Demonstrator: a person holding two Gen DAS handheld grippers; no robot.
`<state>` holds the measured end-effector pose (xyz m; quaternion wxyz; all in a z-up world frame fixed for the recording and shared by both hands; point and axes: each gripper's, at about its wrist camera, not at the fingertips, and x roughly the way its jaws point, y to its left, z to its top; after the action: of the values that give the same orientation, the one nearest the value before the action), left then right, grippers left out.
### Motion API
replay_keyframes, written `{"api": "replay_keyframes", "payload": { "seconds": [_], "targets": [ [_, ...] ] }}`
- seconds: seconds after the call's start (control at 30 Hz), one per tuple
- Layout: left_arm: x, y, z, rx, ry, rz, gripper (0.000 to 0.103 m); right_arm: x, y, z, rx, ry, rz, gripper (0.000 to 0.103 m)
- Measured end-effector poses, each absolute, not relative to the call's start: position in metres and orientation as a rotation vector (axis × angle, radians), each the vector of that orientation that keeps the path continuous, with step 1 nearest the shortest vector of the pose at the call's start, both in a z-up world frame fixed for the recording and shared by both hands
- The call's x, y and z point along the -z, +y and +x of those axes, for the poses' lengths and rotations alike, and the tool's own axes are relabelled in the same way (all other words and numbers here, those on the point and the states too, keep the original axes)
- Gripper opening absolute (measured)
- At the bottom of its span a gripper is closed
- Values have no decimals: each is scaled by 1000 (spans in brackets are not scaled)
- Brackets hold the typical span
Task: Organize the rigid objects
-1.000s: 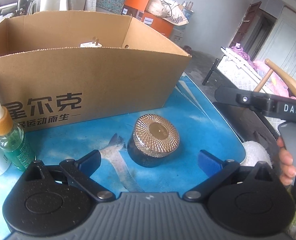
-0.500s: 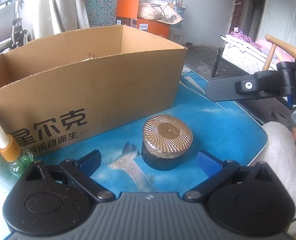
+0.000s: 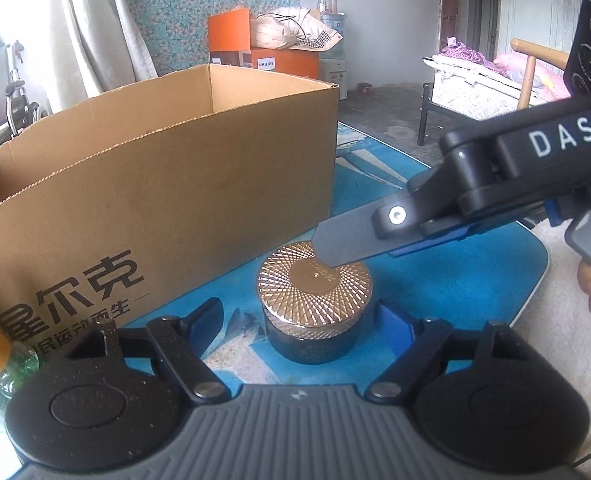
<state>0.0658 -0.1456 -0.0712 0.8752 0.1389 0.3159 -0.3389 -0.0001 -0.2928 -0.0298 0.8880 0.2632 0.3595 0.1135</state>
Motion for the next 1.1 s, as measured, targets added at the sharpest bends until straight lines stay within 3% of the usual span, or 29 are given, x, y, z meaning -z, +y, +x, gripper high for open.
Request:
{"api": "replay_keyframes", "payload": {
  "seconds": [0.3,0.4,0.8,1.1],
  "targets": [
    [72,-148,68,733,669,272,57,52,-296,13,-258,793,684,47],
    [72,-148,67,718,671,265,57,59,-297,14,-258,795,717,40],
    [58,-140,59,687,667,220,57,41,-287,6,-245,791,654,37],
    [-11,-122,49,611,533,205,57,-30,-268,-1,-310,658,541,38]
  ]
}}
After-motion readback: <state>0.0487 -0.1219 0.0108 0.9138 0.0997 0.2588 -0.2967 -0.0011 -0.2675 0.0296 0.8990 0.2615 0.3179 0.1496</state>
